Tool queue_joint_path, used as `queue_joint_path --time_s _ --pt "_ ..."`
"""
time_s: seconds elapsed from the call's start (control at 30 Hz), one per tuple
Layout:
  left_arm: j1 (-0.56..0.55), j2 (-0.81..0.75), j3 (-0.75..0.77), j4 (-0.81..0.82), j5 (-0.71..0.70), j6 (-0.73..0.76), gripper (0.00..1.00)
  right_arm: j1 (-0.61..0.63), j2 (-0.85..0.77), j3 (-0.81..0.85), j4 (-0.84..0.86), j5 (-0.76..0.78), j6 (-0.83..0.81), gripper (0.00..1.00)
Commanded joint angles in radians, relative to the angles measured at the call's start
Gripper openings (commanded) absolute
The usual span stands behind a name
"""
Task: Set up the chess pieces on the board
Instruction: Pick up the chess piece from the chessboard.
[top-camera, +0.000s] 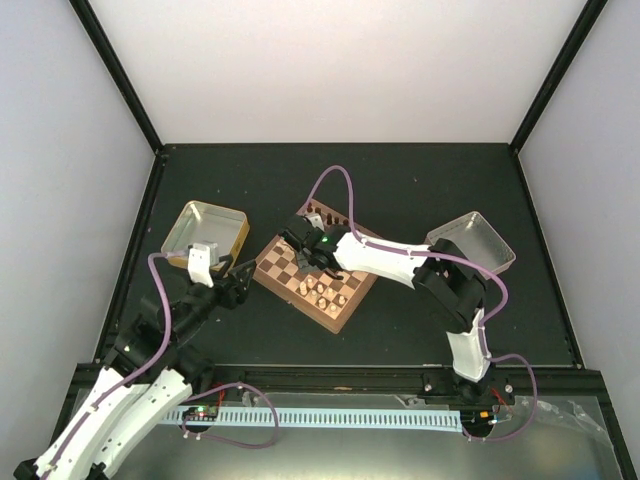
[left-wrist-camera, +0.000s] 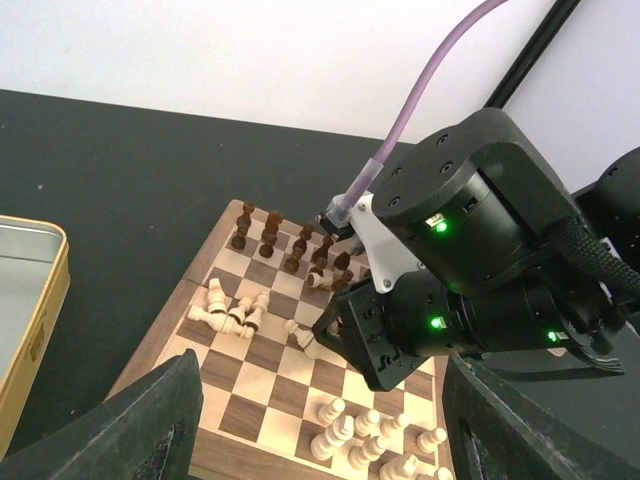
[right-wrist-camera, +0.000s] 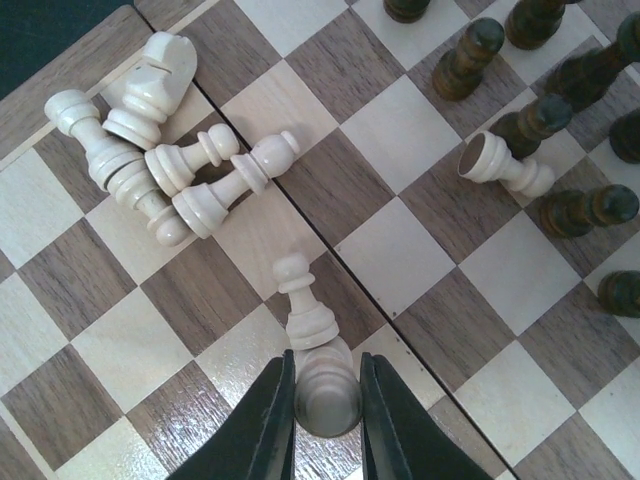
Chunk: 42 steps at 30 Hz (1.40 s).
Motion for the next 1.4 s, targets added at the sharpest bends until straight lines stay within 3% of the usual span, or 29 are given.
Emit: queue_joint_path --time_s 0.0,0.27,0.4,0.6,1.07,1.2,1.37 --pt "0.007 0.017 -0.006 0.002 -0.020 -0.018 0.68 0.003 0.010 0.029 -0.003 0.031 -0.006 0.15" --pt "0.007 0.077 -0.055 0.049 -0.019 -0.192 0.69 0.003 -0.068 -0.027 0.066 0.057 -0.100 0.10" --pt "0.007 0.140 -0.073 0.093 -0.022 -0.326 0.69 0.003 -0.141 -0.079 0.127 0.041 -0.189 0.10" --pt "0.020 0.186 -0.077 0.189 -0.016 -0.407 0.74 0.003 -0.264 -0.148 0.182 -0.023 -0.293 0.09" --pt "0.099 0.377 -0.054 0.466 0.461 -0.448 0.76 0.003 -0.554 -0.272 0.203 -0.366 -0.476 0.07" --pt "0.117 0.412 -0.056 0.517 0.546 -0.467 0.71 0.003 -0.599 -0.282 0.192 -0.407 -0.499 0.07" --pt "0.143 0.451 -0.055 0.546 0.606 -0.481 0.56 0.003 -0.627 -0.284 0.182 -0.449 -0.513 0.06"
